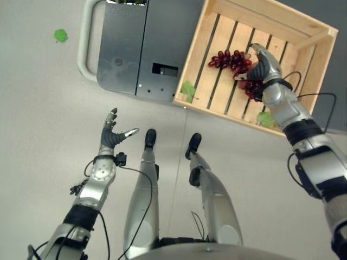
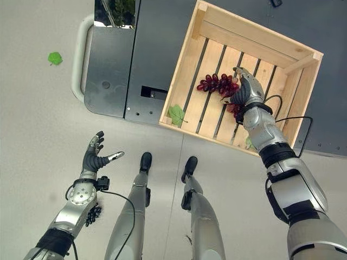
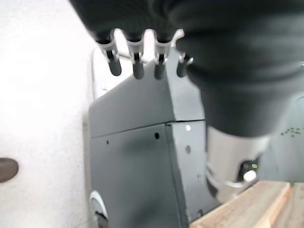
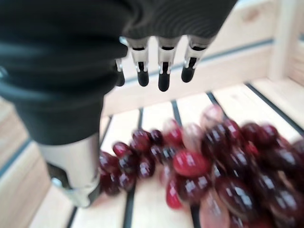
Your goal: Pick up the fruits from the basket on one side to the basket on the other side
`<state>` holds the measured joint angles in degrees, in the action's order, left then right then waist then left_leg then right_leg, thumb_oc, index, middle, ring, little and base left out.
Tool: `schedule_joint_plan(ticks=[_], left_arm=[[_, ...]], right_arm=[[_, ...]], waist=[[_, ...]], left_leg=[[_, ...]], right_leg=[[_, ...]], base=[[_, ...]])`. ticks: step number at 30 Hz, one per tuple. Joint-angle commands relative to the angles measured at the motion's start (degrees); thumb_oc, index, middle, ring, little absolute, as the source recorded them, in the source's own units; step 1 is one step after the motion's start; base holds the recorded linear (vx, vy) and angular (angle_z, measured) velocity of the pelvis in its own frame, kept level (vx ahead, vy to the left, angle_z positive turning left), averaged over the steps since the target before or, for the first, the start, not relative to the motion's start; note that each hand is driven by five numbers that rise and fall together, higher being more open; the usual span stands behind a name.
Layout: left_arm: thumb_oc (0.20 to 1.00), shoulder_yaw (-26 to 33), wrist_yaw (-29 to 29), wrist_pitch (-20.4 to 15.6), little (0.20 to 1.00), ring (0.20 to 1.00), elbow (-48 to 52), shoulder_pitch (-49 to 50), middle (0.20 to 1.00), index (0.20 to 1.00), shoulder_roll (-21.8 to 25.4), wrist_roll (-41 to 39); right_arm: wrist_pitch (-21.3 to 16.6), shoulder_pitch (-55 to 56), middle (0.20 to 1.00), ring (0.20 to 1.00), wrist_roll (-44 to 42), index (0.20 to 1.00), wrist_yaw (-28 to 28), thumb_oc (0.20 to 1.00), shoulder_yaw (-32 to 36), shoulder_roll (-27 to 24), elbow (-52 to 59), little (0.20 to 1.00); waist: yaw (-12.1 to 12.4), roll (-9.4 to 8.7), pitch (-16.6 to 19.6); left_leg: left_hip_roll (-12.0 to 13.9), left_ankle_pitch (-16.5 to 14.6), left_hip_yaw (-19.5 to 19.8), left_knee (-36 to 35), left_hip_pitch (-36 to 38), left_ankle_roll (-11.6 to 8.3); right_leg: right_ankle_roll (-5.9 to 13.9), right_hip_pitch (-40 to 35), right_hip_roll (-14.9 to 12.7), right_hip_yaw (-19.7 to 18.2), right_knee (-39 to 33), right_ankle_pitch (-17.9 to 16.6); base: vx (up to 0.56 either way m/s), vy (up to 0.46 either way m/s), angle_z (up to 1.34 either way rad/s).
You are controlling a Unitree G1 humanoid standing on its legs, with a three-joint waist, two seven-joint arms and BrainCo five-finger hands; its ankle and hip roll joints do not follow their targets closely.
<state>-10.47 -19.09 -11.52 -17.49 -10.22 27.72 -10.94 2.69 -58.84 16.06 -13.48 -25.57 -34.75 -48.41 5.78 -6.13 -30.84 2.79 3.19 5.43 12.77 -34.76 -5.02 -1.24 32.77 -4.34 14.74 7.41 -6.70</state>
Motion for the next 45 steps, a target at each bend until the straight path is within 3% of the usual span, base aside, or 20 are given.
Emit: schedule_joint_plan(ticks=[1,11,18,19,20,38,45], left_arm=[[1.0,-0.1,-0.1,-1.7,1.0,1.0,2.3,0.7,1.0,1.0,0.5,-1.3],[1.0,-1.4,-0.5,-1.7,1.0,1.0,1.9,-0.4,1.0,1.0,0.5,-2.1],[1.0,-1.5,-1.2,-1.5,1.0,1.0,1.7,-0.7,1.0,1.0,0.3,-1.9],[1.0,-1.6,-1.3,-1.6,1.0,1.0,1.6,-0.9,1.0,1.0,0.2,-1.9],[1.0,-1.7,-1.2,-1.7,1.0,1.0,1.4,-0.8,1.0,1.0,0.1,-2.0],[1.0,-1.7,-2.0,-1.9,1.0,1.0,2.0,-1.2,1.0,1.0,0.2,-1.9],[1.0,-0.8,-1.0,-1.9,1.0,1.0,2.2,-1.2,1.0,1.0,0.4,-2.3]], right_arm=[[-0.8,-3.2,1.0,1.0,-1.6,1.0,0.8,1.0,-3.3,-1.9,-1.7,1.0],[-1.3,-4.7,1.0,1.0,-4.7,1.0,0.3,1.0,-4.0,2.1,-11.6,1.0],[-1.6,-4.5,1.0,1.0,-5.4,1.0,-0.2,1.0,-4.1,3.1,-11.5,1.0],[-1.6,-4.3,0.558,0.558,-5.4,0.558,-0.3,0.558,-4.0,3.3,-11.5,0.558],[-1.7,-3.9,0.2,0.2,-5.4,0.2,-0.4,0.2,-4.3,3.5,-11.4,0.2],[-2.2,-3.7,0.2,0.2,-6.6,0.2,-0.4,0.2,-4.1,5.3,-9.0,0.2],[-4.2,-1.7,0.2,0.2,-17.7,0.2,3.9,0.2,-1.8,5.2,-5.9,0.2]], waist=[[-1.0,1.55,1.1],[-1.0,2.28,1.1],[-1.4,2.25,1.1],[-1.4,2.24,1.1],[-1.4,2.25,1.1],[-1.6,2.61,1.1],[-1.6,2.26,1.1]], left_leg=[[-2.8,-3.0,-1.2,1.8,0.3,2.85],[-3.0,-2.8,-1.1,2.1,-0.9,2.99],[-3.1,-2.8,-1.3,2.2,-1.8,3.03],[-3.1,-2.8,-1.3,2.2,-1.9,3.05],[-3.0,-3.1,-1.3,2.4,-1.6,3.03],[-3.3,-2.8,-1.2,2.6,-3.2,3.22],[-3.2,-2.5,-1.0,2.1,-3.1,3.11]], right_leg=[[7.32,-1.4,-3.3,-0.5,6.5,9.0],[7.23,0.2,-3.4,-0.7,7.3,8.8],[7.23,1.3,-3.3,-0.9,7.6,8.9],[7.25,1.4,-3.3,-0.9,7.6,8.9],[7.28,1.2,-3.3,-1.0,7.8,9.1],[7.18,2.7,-3.6,-1.2,8.2,8.8],[7.11,2.7,-3.7,-1.1,7.9,8.6]], base=[[0.0,0.0,0.0],[0.0,0.0,0.0],[0.0,0.0,0.0],[0.0,0.0,0.0],[0.0,0.0,0.0],[0.0,0.0,0.0],[0.0,0.0,0.0]])
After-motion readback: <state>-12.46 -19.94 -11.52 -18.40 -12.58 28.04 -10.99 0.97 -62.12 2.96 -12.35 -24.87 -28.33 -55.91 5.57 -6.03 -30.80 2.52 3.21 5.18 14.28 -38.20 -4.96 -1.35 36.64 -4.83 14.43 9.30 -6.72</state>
